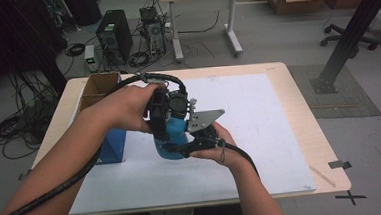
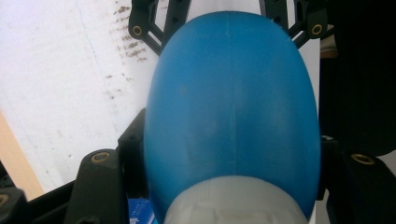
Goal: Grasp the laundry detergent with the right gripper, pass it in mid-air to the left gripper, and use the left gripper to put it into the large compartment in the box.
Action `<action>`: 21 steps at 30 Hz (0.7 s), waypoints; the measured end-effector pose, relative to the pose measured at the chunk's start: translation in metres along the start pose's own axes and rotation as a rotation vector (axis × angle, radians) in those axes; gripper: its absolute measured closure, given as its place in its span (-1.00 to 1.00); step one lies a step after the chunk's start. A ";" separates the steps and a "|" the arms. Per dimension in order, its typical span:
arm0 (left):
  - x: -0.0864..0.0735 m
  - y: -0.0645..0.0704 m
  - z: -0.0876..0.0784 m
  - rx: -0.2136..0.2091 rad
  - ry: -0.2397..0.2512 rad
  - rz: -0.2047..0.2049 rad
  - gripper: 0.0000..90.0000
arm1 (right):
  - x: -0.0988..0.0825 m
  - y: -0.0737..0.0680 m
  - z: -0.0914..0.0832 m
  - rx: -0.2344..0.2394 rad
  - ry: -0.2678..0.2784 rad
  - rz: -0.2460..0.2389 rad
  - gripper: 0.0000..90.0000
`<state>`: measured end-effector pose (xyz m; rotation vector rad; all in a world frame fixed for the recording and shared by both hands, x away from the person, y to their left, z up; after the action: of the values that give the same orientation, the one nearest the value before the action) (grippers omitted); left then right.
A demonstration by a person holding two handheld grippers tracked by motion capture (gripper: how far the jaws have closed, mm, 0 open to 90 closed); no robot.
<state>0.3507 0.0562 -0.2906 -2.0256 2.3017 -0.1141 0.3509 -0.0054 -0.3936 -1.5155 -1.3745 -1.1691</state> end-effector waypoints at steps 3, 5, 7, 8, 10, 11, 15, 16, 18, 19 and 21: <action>0.000 0.001 -0.001 0.000 -0.006 -0.002 -0.14 | 0.001 -0.001 0.000 0.003 -0.002 -0.001 0.01; 0.000 0.002 -0.002 0.002 -0.009 -0.002 -0.14 | 0.001 -0.002 0.000 0.004 0.001 -0.004 0.00; 0.001 0.003 -0.003 0.002 -0.015 -0.008 -0.13 | 0.002 -0.003 -0.001 0.003 0.003 -0.005 0.00; 0.001 0.003 -0.004 0.007 -0.015 -0.003 -0.13 | 0.002 -0.003 -0.001 0.002 0.007 -0.006 0.00; 0.002 0.005 -0.006 0.012 -0.024 -0.006 -0.13 | 0.003 -0.003 -0.001 -0.005 0.016 -0.013 -0.01; 0.002 0.005 -0.007 0.014 -0.024 -0.005 -0.13 | 0.004 -0.004 -0.001 -0.004 0.020 -0.015 -0.01; 0.003 0.006 -0.011 0.018 -0.032 -0.004 -0.13 | 0.006 -0.004 -0.001 -0.007 0.041 -0.024 -0.02; 0.003 0.006 -0.012 0.023 -0.031 -0.005 -0.13 | 0.007 -0.005 -0.001 -0.008 0.047 -0.023 -0.03; 0.004 0.006 -0.013 0.023 -0.041 -0.003 -0.13 | 0.008 -0.005 -0.001 -0.016 0.060 -0.024 -0.05; 0.004 0.006 -0.014 0.026 -0.037 -0.004 -0.13 | 0.008 -0.005 -0.001 -0.015 0.069 -0.019 -0.13; 0.005 0.006 -0.014 0.032 -0.037 0.002 -0.13 | 0.010 -0.005 0.000 -0.012 0.080 -0.002 -0.25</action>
<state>0.3426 0.0524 -0.2769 -1.9928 2.2651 -0.1121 0.3460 -0.0018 -0.3846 -1.4607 -1.3183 -1.2278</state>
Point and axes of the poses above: each handheld gripper's, and its own axes: z roughly forward along the jaws, x roughly out of its top, y roughly to its right, the point moved 6 cm from there along z, roughly forward along the jaws, and after that the axes turned 2 degrees about y, right-handed, at the moved point
